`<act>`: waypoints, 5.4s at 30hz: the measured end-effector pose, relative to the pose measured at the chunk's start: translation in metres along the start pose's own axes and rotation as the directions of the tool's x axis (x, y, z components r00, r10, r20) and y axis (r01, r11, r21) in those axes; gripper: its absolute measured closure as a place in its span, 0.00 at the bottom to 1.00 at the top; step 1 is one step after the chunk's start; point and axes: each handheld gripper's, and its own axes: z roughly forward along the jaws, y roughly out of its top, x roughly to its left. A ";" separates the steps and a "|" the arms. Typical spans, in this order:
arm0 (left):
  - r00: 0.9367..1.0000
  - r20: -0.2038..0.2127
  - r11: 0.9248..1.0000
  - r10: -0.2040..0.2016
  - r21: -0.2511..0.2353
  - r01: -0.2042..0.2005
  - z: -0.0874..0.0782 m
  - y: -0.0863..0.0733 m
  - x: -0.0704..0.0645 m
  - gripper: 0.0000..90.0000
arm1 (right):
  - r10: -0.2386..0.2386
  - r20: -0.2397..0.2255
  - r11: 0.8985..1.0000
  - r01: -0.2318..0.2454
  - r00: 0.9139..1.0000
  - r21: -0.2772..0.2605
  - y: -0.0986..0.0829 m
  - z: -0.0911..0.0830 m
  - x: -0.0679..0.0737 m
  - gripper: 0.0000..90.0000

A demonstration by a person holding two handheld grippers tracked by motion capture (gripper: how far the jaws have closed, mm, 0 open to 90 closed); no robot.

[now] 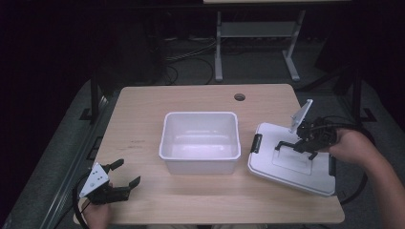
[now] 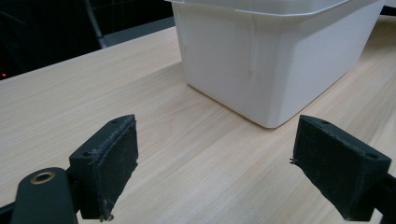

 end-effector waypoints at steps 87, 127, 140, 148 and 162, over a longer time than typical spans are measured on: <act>1.000 0.002 1.000 0.008 0.003 -0.008 0.000 0.001 0.000 0.15 | -0.200 -0.006 0.980 0.200 0.980 -0.012 0.109 -0.071 0.012 0.94; 1.000 0.004 1.000 0.010 0.003 -0.010 0.001 0.000 0.001 0.15 | -0.315 -0.027 0.949 0.315 0.949 -0.031 0.191 -0.058 0.023 0.94; 1.000 0.002 1.000 0.006 0.002 -0.006 0.000 0.000 0.001 0.15 | -0.333 -0.042 0.942 0.332 0.942 -0.045 0.213 -0.050 0.025 0.94; 1.000 0.001 1.000 0.005 -0.002 -0.005 -0.001 0.000 0.002 0.15 | -0.349 -0.046 0.937 0.347 0.936 -0.048 0.228 -0.047 0.027 0.94; 1.000 0.000 1.000 0.017 0.005 -0.017 0.000 0.001 0.001 0.15 | -0.353 -0.053 0.935 0.351 0.934 -0.052 0.251 -0.039 0.028 0.94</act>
